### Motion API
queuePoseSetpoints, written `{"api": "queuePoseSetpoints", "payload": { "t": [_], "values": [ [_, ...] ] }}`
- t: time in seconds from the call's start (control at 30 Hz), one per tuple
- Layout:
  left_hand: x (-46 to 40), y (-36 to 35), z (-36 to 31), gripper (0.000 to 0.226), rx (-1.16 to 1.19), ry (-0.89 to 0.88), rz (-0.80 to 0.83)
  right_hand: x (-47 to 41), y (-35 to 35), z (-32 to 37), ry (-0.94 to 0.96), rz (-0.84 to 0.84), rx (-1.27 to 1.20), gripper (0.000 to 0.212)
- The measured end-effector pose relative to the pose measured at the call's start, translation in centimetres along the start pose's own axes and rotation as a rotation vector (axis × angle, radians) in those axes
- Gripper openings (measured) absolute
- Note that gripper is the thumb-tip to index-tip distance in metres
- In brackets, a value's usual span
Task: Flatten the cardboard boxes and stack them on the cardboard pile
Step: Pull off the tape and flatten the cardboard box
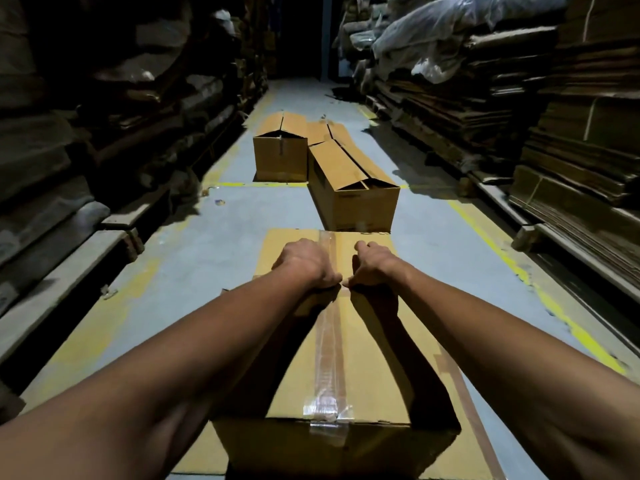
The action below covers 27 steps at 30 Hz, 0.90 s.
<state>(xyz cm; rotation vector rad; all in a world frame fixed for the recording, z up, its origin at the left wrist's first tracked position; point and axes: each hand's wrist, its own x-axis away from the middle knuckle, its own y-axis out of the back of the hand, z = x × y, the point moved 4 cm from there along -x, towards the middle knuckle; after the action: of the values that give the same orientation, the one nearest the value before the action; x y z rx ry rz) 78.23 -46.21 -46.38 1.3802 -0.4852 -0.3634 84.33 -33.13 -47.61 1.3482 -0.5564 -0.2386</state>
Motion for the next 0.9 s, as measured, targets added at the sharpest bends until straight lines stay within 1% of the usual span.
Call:
{"api": "queuePoseSetpoints", "payload": {
  "t": [0.07, 0.13, 0.23, 0.33, 0.37, 0.4, 0.47, 0.5, 0.57, 0.6, 0.67, 0.73, 0.8, 0.9],
  "values": [
    [-1.6, 0.1, 0.0, 0.079, 0.007, -0.003, -0.042, -0.8, 0.4, 0.0, -0.015, 0.015, -0.004, 0.093],
    [-2.8, 0.5, -0.2, 0.072, 0.011, -0.019, -0.055, -1.5, 1.0, 0.2, -0.019, 0.038, 0.014, 0.084],
    [-4.3, 1.0, -0.8, 0.060, 0.027, -0.061, -0.060, -2.9, 2.2, 0.5, -0.022, 0.024, 0.064, 0.051],
    [-5.4, 1.3, -1.1, 0.060, 0.038, -0.088, -0.024, -4.4, 3.1, 1.1, -0.046, -0.001, 0.072, 0.028],
    [-5.8, 1.4, -0.9, 0.064, 0.046, -0.076, 0.003, -4.9, 3.2, 1.4, -0.041, 0.007, 0.075, 0.028],
    [-6.1, 1.4, -0.6, 0.070, 0.062, -0.052, 0.037, -5.6, 3.2, 1.6, -0.029, 0.018, 0.059, 0.036],
    [-6.8, 0.8, 0.6, 0.091, 0.139, 0.020, 0.147, -6.8, 3.0, 1.7, 0.010, 0.027, 0.010, 0.067],
    [-6.8, 0.2, 1.2, 0.105, 0.170, 0.055, 0.202, -7.1, 2.8, 1.5, 0.029, 0.031, -0.017, 0.076],
    [-7.2, -1.1, 2.1, 0.125, 0.181, 0.089, 0.254, -8.1, 2.1, 0.9, 0.038, 0.044, -0.119, 0.084],
    [-7.5, -1.6, 2.5, 0.130, 0.179, 0.093, 0.262, -8.6, 1.8, 0.5, 0.036, 0.043, -0.182, 0.087],
    [-8.1, -2.0, 2.7, 0.133, 0.177, 0.083, 0.261, -9.3, 1.5, 0.0, 0.031, 0.028, -0.240, 0.091],
    [-9.0, -1.8, 2.4, 0.127, 0.202, 0.073, 0.277, -9.9, 1.4, -0.1, 0.030, 0.027, -0.241, 0.090],
    [-9.4, -1.6, 2.1, 0.118, 0.219, 0.061, 0.287, -10.3, 1.3, 0.0, 0.022, 0.011, -0.247, 0.086],
    [-9.8, -1.8, 1.6, 0.110, 0.194, 0.021, 0.268, -10.6, 0.8, -0.1, 0.015, -0.077, -0.304, 0.076]
  ]
}}
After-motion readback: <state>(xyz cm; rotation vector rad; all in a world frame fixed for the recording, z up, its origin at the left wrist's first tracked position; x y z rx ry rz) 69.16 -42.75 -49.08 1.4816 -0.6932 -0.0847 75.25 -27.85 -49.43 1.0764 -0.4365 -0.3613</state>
